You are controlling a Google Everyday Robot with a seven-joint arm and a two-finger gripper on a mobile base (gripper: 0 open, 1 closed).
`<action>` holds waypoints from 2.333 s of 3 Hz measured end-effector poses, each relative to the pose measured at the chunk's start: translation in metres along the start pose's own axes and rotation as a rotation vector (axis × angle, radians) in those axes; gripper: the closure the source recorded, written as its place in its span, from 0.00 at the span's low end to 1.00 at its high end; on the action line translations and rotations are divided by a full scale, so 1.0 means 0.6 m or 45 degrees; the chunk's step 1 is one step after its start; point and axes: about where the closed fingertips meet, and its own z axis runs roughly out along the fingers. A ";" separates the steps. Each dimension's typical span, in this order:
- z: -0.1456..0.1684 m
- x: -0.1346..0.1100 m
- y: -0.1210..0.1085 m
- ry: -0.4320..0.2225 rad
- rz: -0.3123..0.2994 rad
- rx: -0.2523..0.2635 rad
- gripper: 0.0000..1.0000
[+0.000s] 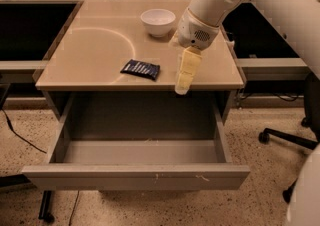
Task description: Place rxbar blueberry into top drawer
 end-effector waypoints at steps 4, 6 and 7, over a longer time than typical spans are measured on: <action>0.126 -0.062 -0.056 -0.087 0.008 -0.088 0.18; 0.126 -0.062 -0.056 -0.087 0.008 -0.088 0.64; 0.126 -0.062 -0.056 -0.087 0.008 -0.088 0.87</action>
Offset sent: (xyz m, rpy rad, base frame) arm 0.0322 0.0681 -0.0641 0.0563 0.1268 0.0453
